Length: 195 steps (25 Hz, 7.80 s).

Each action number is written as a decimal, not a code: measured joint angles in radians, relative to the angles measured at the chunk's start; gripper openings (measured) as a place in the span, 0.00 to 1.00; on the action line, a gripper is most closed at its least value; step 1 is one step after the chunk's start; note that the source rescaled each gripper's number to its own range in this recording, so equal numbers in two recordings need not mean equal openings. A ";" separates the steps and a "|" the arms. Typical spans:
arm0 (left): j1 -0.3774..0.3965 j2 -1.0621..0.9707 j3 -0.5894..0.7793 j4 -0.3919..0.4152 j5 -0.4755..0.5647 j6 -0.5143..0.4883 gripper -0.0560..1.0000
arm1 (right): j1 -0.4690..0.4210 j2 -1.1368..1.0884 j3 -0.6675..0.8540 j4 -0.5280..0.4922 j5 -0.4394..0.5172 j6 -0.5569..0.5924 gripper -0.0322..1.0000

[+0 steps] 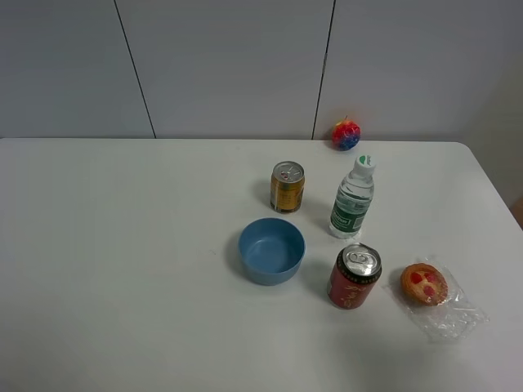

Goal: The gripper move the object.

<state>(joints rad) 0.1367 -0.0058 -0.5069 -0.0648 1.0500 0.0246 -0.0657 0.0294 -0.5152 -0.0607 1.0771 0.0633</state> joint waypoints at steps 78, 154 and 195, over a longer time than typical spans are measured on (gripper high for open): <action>0.000 0.000 0.000 0.001 0.000 0.000 1.00 | 0.109 1.558 -0.067 0.061 -0.592 -0.135 0.91; 0.000 0.000 0.000 0.000 0.000 0.000 1.00 | 0.770 2.354 -1.597 0.073 -0.069 -0.150 0.99; 0.000 0.000 0.000 0.001 0.000 0.000 1.00 | 0.004 0.814 -0.602 -0.011 0.137 -0.133 0.99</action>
<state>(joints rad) 0.1367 -0.0058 -0.5069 -0.0639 1.0500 0.0246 -0.0620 0.8437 -1.1171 -0.0715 1.2140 -0.0693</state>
